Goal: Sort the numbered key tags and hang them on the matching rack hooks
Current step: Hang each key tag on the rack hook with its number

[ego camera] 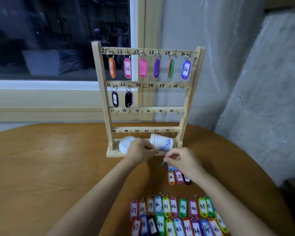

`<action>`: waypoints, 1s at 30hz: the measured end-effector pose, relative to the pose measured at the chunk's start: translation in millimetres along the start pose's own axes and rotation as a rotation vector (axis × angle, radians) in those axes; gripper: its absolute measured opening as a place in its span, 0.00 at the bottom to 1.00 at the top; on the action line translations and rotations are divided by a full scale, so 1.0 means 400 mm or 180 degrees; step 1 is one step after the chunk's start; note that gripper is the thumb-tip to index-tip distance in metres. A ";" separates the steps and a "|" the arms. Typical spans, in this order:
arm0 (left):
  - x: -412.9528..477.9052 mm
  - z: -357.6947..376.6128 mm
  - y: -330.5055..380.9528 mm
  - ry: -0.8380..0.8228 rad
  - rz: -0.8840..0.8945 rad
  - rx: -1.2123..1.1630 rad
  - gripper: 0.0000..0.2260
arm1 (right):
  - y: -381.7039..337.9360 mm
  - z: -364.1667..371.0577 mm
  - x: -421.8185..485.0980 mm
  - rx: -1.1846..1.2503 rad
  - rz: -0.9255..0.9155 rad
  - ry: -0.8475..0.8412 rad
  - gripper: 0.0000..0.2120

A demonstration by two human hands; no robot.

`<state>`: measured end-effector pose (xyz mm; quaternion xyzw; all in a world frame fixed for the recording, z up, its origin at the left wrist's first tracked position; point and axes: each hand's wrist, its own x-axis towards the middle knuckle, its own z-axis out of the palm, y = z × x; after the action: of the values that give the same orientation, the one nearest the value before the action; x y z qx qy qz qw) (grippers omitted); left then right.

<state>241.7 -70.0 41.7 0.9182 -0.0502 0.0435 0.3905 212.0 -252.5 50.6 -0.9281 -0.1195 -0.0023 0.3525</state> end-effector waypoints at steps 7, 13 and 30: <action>-0.010 -0.163 0.093 0.0355 0.0151 -0.0450 0.04 | -0.115 -0.070 0.047 0.0291 -0.0245 0.0386 0.03; 0.007 -0.278 0.164 0.0941 0.0384 -0.0483 0.05 | -0.221 -0.126 0.101 0.0322 -0.0509 0.0668 0.02; 0.087 -0.319 0.216 0.1987 0.0347 -0.0166 0.07 | -0.351 -0.178 0.188 0.0172 -0.0782 0.1114 0.04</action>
<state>260.0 -39.4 195.7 0.8461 0.0217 0.3427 0.4076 259.5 -181.1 202.3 -0.8823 -0.1687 -0.2032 0.3897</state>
